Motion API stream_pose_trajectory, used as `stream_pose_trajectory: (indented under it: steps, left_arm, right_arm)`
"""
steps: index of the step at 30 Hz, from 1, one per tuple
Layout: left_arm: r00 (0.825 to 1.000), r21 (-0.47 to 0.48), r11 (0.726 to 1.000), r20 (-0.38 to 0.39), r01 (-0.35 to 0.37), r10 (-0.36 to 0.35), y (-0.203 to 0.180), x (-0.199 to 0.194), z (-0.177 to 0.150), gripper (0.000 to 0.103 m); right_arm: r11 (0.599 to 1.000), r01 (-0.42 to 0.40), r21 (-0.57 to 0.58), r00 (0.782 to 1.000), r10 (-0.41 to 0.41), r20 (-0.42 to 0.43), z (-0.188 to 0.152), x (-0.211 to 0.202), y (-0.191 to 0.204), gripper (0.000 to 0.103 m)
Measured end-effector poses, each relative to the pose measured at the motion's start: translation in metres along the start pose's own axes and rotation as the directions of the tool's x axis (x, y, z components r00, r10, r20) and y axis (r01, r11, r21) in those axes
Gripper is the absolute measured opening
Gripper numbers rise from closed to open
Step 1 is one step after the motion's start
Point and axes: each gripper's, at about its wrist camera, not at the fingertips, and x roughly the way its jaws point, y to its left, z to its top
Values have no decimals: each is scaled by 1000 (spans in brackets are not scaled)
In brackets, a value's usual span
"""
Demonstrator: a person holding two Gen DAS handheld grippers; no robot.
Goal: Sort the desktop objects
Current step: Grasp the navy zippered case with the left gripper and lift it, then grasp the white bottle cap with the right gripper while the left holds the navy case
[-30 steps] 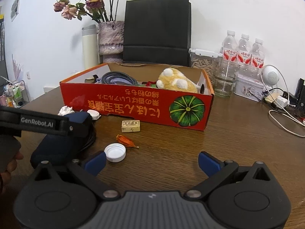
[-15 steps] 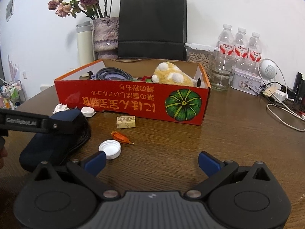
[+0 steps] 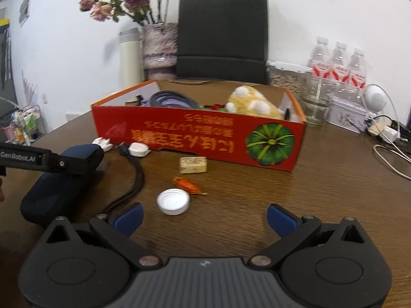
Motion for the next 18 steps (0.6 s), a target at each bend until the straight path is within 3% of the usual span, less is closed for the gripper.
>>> stream_pose_trajectory:
  steps: [11,13,18]
  left_arm:
    - [999,88,996,-19,29,-28,1,10,5,71]
    - [1000,92,995,-19,27,-25,0,11,5,72]
    - [999,88,996,-30,17,-14,-4,12,3,86]
  right_arm:
    - [1000,4,9,999,-4,-53,7,20,21,69]
    - [1000,4,18,999,-3,-49,8,20,22,58]
    - [1000,-22,9,999,22,-37,8,18,24,36]
